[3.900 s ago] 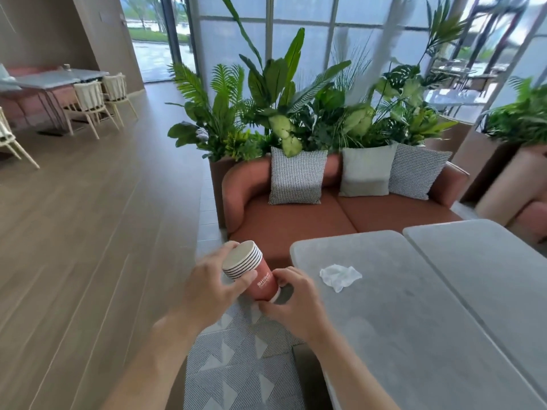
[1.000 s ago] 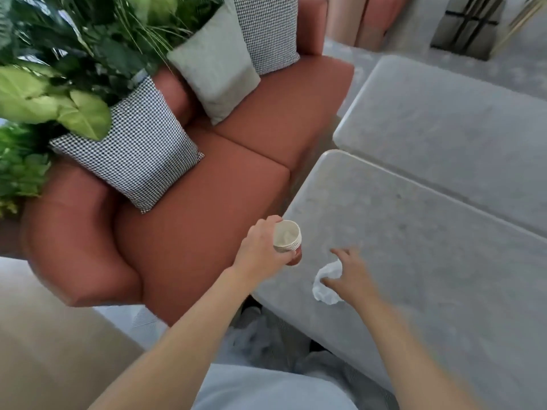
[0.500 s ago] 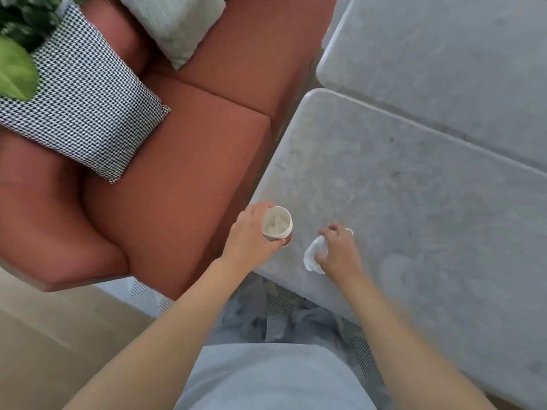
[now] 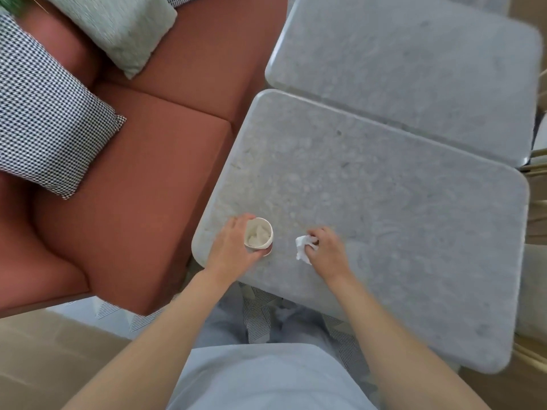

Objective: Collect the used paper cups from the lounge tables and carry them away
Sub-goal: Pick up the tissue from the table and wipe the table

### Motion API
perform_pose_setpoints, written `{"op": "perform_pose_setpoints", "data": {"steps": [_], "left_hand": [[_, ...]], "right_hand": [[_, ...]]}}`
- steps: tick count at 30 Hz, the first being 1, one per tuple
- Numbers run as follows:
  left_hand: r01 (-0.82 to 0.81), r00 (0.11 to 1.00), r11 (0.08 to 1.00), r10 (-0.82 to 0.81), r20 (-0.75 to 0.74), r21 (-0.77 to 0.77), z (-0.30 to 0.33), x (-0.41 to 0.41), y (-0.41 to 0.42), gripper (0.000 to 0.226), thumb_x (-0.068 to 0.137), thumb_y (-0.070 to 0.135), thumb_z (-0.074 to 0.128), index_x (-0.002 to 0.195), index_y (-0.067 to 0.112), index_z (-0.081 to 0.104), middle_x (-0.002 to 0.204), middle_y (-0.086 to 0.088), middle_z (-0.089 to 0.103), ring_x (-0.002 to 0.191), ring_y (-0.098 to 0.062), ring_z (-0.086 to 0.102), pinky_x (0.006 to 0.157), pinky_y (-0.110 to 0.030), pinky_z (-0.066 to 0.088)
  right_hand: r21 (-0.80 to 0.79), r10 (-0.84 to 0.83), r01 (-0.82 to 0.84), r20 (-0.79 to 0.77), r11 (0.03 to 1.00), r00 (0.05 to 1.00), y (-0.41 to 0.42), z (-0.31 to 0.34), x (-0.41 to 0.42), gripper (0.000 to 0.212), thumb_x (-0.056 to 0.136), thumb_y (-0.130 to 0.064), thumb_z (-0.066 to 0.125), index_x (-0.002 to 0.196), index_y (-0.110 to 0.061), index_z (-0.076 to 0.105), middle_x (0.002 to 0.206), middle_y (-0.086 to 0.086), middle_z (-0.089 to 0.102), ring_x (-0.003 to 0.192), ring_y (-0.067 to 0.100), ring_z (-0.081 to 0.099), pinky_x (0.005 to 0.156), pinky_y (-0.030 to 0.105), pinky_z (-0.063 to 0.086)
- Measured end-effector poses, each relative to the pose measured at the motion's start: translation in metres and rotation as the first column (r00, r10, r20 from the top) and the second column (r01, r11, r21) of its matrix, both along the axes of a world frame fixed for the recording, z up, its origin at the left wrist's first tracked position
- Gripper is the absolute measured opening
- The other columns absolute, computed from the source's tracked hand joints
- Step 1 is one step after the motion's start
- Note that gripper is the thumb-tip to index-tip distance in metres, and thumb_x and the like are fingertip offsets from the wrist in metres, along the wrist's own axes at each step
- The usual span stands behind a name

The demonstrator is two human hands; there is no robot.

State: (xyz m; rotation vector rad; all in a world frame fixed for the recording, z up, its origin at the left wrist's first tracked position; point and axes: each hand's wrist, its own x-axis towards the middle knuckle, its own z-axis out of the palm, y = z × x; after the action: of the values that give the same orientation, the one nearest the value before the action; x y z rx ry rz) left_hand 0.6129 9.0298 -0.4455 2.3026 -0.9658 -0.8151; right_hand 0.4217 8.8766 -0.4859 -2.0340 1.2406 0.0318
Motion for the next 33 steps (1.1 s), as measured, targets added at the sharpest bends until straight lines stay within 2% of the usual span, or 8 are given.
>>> {"op": "perform_pose_setpoints", "data": {"steps": [5,11,14,17,22,27,30,33], "left_hand": [[0.06,0.998,0.997,-0.06,-0.002,-0.047,-0.004,-0.04,-0.035,0.081,0.071,0.059,0.092,0.133,0.042,0.043,0.126,0.012,0.055,0.109,-0.018,0.061,0.085,-0.04,0.056],[0.177,0.984,0.979,-0.175,0.03,-0.098,-0.011,-0.1,-0.078,0.078,0.071,0.056,0.092,0.132,0.045,0.044,0.124,0.014,0.055,0.104,-0.018,0.062,0.077,-0.035,0.053],[0.245,0.969,0.963,-0.242,0.039,-0.109,-0.016,-0.126,-0.094,0.079,0.071,0.054,0.092,0.133,0.043,0.045,0.122,0.014,0.055,0.103,-0.017,0.061,0.076,-0.032,0.049],[0.298,0.954,0.951,-0.296,0.04,-0.081,-0.019,-0.147,-0.104,0.078,0.07,0.055,0.091,0.132,0.043,0.045,0.12,0.014,0.054,0.102,-0.017,0.059,0.079,-0.038,0.055],[0.407,0.913,0.909,-0.406,0.034,-0.092,-0.025,-0.171,-0.109,0.074,0.071,0.043,0.092,0.133,0.031,0.055,0.121,0.01,0.058,0.108,-0.019,0.059,0.086,-0.039,0.054],[0.513,0.858,0.857,-0.509,0.069,-0.046,-0.028,-0.174,-0.105,0.076,0.082,0.035,0.084,0.148,0.019,0.049,0.138,0.004,0.057,0.126,-0.019,0.056,0.105,-0.037,0.05],[0.541,0.84,0.84,-0.536,0.091,-0.048,-0.031,-0.171,-0.103,0.07,0.085,0.036,0.081,0.146,0.02,0.049,0.136,0.006,0.056,0.122,-0.014,0.055,0.103,-0.033,0.05],[0.632,0.763,0.775,-0.621,0.179,-0.006,-0.031,-0.172,-0.104,0.056,0.093,0.043,0.061,0.145,0.023,0.049,0.137,0.01,0.052,0.123,-0.011,0.053,0.104,-0.026,0.046]], "right_hand": [[-0.012,-0.075,0.075,0.061,0.997,0.995,-0.033,0.029,-0.035,0.021,0.088,-0.007,0.066,0.107,-0.011,0.075,0.103,0.0,0.07,0.093,0.019,0.063,0.077,0.028,0.043],[-0.176,-0.084,0.107,0.133,0.979,0.988,-0.062,0.062,-0.083,0.019,0.082,-0.004,0.072,0.098,-0.014,0.077,0.097,-0.002,0.072,0.088,0.017,0.064,0.073,0.021,0.038],[-0.265,-0.023,0.068,0.169,0.962,0.985,-0.066,0.072,-0.101,0.017,0.08,-0.001,0.074,0.093,-0.012,0.077,0.096,-0.002,0.073,0.085,0.018,0.066,0.073,0.026,0.043],[-0.375,0.045,0.036,0.206,0.926,0.978,-0.062,0.074,-0.114,0.015,0.078,0.003,0.074,0.087,-0.008,0.076,0.089,0.001,0.069,0.079,0.022,0.065,0.066,0.033,0.05],[-0.466,0.146,-0.029,0.216,0.885,0.965,-0.039,0.061,-0.124,0.015,0.079,0.003,0.075,0.085,-0.011,0.073,0.092,0.0,0.065,0.082,0.021,0.062,0.06,0.029,0.048],[-0.506,0.258,-0.135,0.181,0.852,0.949,-0.016,0.038,-0.139,0.007,0.088,-0.008,0.073,0.094,-0.013,0.074,0.103,0.003,0.068,0.091,0.023,0.065,0.078,0.036,0.054],[-0.541,0.269,-0.152,0.143,0.827,0.952,-0.004,0.032,-0.152,0.007,0.095,-0.019,0.069,0.1,-0.017,0.074,0.111,-0.002,0.069,0.095,0.021,0.066,0.084,0.038,0.051],[-0.525,0.307,-0.205,0.114,0.826,0.945,0.009,0.031,-0.162,0.018,0.1,-0.023,0.061,0.114,-0.019,0.072,0.126,-0.003,0.066,0.104,0.018,0.065,0.09,0.039,0.048]]}}
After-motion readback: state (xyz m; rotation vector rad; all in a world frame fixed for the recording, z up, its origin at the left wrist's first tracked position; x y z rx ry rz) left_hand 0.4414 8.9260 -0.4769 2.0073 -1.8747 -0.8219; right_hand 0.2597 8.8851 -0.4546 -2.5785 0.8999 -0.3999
